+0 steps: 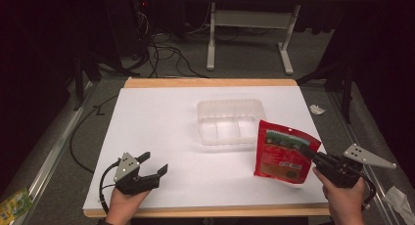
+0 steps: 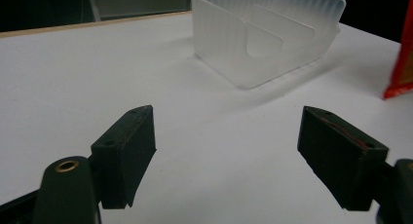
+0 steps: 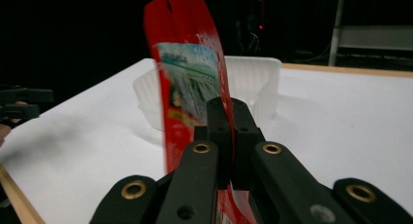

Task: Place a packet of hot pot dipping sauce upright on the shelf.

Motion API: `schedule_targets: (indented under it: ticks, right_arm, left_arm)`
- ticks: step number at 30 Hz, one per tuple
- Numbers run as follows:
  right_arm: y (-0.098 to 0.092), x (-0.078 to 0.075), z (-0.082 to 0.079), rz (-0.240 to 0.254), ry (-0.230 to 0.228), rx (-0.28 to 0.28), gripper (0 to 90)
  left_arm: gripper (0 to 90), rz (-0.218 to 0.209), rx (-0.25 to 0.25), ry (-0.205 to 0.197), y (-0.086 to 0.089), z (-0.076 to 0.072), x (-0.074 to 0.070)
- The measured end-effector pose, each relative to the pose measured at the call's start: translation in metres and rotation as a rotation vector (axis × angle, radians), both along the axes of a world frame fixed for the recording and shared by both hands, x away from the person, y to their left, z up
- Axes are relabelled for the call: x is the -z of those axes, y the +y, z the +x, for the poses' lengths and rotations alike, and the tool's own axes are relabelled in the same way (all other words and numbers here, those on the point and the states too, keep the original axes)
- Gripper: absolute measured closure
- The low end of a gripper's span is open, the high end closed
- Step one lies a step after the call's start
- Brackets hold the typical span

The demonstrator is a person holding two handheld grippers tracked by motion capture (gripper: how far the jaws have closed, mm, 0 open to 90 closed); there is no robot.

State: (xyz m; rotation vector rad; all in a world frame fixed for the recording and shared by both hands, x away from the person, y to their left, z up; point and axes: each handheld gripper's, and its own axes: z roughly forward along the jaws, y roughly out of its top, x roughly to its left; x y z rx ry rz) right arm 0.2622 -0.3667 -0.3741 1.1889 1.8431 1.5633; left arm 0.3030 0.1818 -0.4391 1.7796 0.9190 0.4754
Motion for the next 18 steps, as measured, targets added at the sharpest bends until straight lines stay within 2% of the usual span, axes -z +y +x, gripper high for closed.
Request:
schedule_targets:
  ticks: [3,6,13,14,16,18]
  right_arm:
    - [0.004,-0.002,-0.001,0.002,-0.023,-0.023,90.0]
    - [0.012,-0.007,-0.003,-0.028,-0.048,-0.025,90.0]
    - [0.017,-0.007,-0.002,-0.009,-0.064,-0.056,90.0]
    - [0.019,-0.007,-0.002,-0.011,-0.064,-0.065,90.0]
    - [0.023,-0.008,-0.002,-0.012,-0.065,-0.079,90.0]
    - [0.028,-0.008,-0.002,-0.015,-0.065,-0.096,90.0]
  left_arm:
    - [22.3,-0.001,0.002,0.001,0.0,0.0,0.0]
    - [22.3,-0.005,0.007,0.003,-0.002,0.0,0.0]
    - [23.2,-0.03,0.034,0.008,-0.013,0.001,0.0]
    - [23.2,-0.032,0.054,-0.008,-0.022,0.001,-0.003]
    - [23.3,-0.037,0.062,-0.012,-0.027,0.0,-0.004]
    - [23.3,-0.045,0.105,-0.022,-0.045,-0.001,-0.008]
